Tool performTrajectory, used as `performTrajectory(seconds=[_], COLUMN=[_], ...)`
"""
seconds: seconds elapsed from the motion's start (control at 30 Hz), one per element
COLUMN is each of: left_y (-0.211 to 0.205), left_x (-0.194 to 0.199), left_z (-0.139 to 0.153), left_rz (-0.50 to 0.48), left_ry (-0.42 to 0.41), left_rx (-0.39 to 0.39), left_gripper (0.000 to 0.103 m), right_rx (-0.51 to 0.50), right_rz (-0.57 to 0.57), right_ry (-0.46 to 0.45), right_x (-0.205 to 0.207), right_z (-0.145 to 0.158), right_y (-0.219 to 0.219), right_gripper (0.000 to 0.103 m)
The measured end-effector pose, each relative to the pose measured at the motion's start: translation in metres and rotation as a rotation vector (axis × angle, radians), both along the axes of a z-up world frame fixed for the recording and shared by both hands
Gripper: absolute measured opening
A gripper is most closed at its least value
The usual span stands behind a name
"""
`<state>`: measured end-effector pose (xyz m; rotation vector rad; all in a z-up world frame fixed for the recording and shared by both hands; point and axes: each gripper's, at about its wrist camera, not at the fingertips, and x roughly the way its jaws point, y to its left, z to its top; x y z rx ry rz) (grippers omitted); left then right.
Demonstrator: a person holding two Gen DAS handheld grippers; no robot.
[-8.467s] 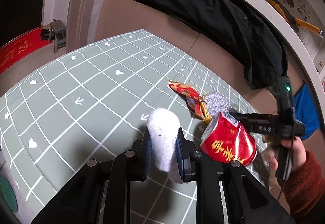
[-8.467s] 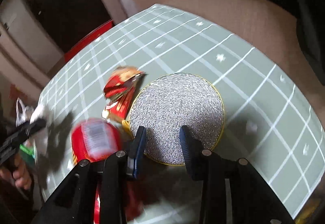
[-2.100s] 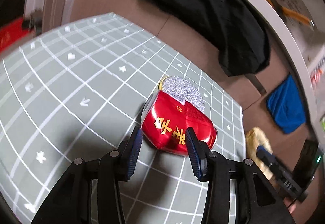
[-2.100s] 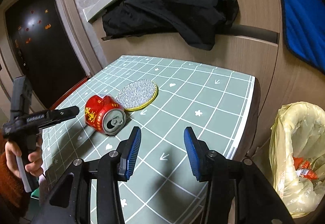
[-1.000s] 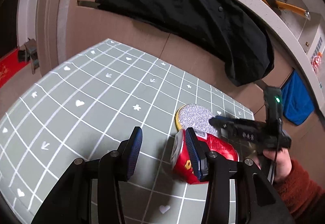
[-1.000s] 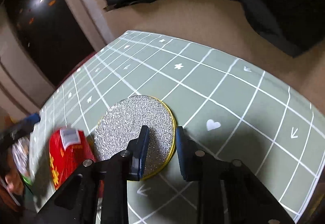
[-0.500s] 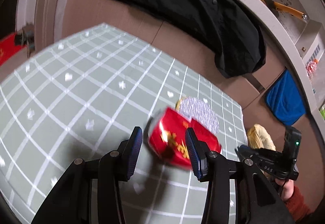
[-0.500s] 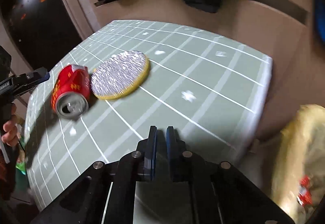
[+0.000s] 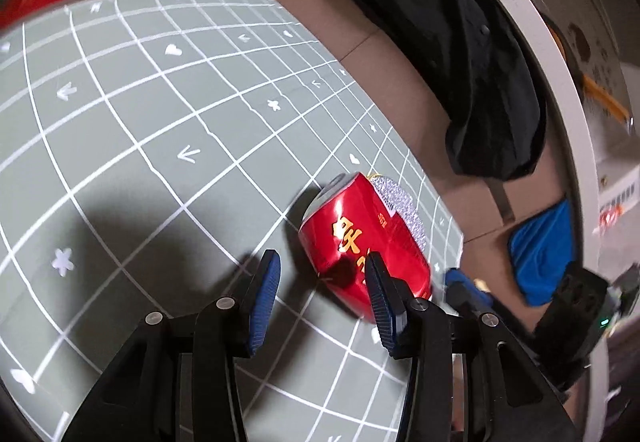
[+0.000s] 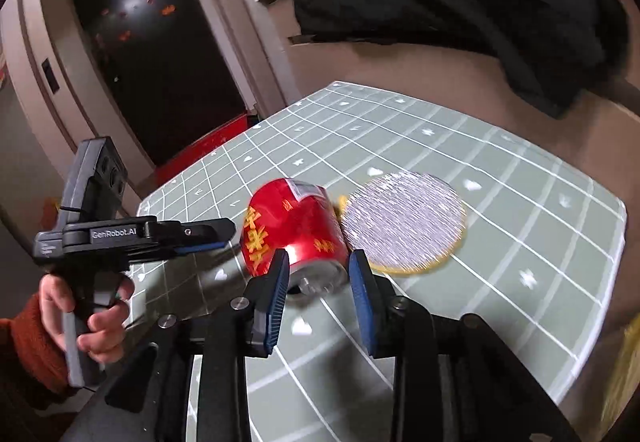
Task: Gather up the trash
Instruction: 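Grasp the red drink can with the left gripper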
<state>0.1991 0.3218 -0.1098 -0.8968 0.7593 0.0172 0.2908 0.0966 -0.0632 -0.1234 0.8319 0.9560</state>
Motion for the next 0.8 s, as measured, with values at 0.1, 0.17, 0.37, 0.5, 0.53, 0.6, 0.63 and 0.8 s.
performTrajectory(seconds=[0.1,0.17,0.37,0.5,0.53,0.6,0.63,0.8], left_y=[0.001,0.002,-0.001,-0.007,-0.009,-0.015,-0.020,-0.037], left_x=[0.005,0.010,0.027,0.040,0.044,0.052,0.058,0.082], left_z=[-0.003,-0.006,-0.021,-0.024,-0.024,-0.023,-0.021,-0.018], left_rz=[0.000,0.005,-0.003,0.004,0.009,0.016,0.014,0.030], left_ry=[-0.002,0.010,0.030,0.025,0.027,0.038,0.045,0.101], left_rx=[-0.023,-0.032,-0.135,-0.182,-0.189,-0.197,-0.195,-0.156], left_gripper=[0.046,0.046,0.048,0.051,0.051,0.051,0.051,0.051], right_rx=[0.011,0.014,-0.002,0.029,0.037,0.047,0.046,0.017], right_rz=[-0.015,-0.030,-0.119,-0.218,-0.243,-0.282,-0.293,-0.318], right_ry=[0.031,0.043,-0.007,0.016,0.026,0.038,0.039,0.027], right_x=[0.008,0.013,0.017,0.027,0.028,0.029,0.029,0.022], right_z=[-0.008,-0.010,-0.002,-0.003,-0.005,-0.009,-0.011,-0.022], right_y=[0.004,0.003,-0.034,-0.078,-0.088,-0.106,-0.111,-0.126], right_gripper=[0.031,0.032,0.032,0.033,0.034,0.034,0.034,0.034])
